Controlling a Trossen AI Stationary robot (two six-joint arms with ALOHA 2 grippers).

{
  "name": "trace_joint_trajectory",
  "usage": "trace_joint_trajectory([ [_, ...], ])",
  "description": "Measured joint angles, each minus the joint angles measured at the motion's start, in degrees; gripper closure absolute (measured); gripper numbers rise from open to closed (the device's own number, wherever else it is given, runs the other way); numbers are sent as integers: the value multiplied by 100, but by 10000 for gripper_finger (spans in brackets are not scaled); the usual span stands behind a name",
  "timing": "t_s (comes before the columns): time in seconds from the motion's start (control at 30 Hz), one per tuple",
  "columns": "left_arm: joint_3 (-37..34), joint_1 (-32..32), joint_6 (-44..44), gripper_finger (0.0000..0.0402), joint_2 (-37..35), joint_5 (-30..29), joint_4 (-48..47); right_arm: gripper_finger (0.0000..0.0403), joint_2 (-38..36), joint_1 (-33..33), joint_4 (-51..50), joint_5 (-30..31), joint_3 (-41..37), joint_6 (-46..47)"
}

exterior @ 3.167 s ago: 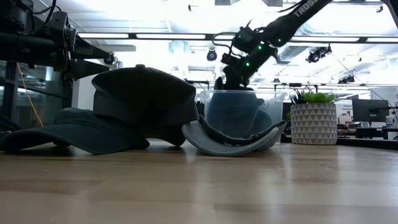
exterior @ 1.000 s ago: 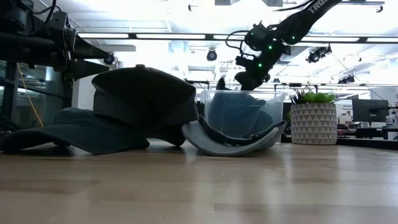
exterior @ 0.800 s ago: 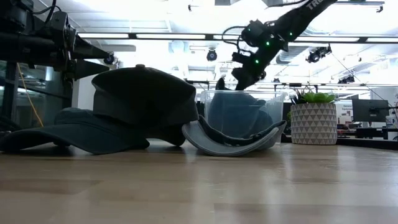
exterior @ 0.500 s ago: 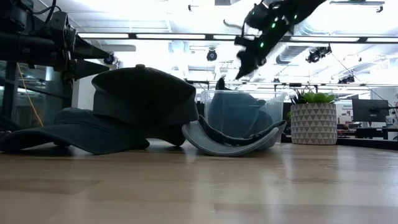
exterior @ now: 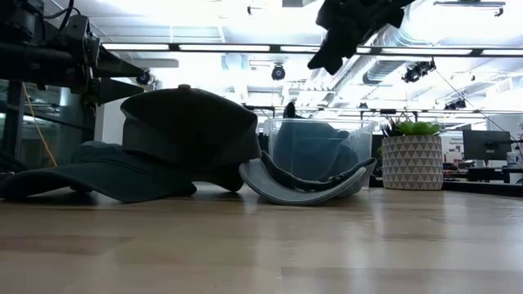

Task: Pick & Place hat
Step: Put the left gray cap into the left transparent bin

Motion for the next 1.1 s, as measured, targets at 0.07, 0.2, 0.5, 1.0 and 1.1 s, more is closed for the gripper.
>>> trace_joint_trajectory([
  [0.07, 1, 0, 0, 209, 0, 2, 0, 402, 0, 162, -29, 158, 0, -104],
  [0.2, 1, 0, 0, 209, 0, 0, -2, 401, 0, 529, -84, 393, 0, -325],
  [0.5, -1, 0, 0, 209, 0, 1, -1, 317, 2, 1091, -248, 903, -2, 110],
  [1.0, 1, 0, 0, 209, 0, 2, -2, 169, 938, 2685, 407, 2556, -2, 1685],
  [1.1, 1, -2, 0, 209, 0, 2, 0, 167, 1242, 3009, 926, 3185, -2, 1681],
])
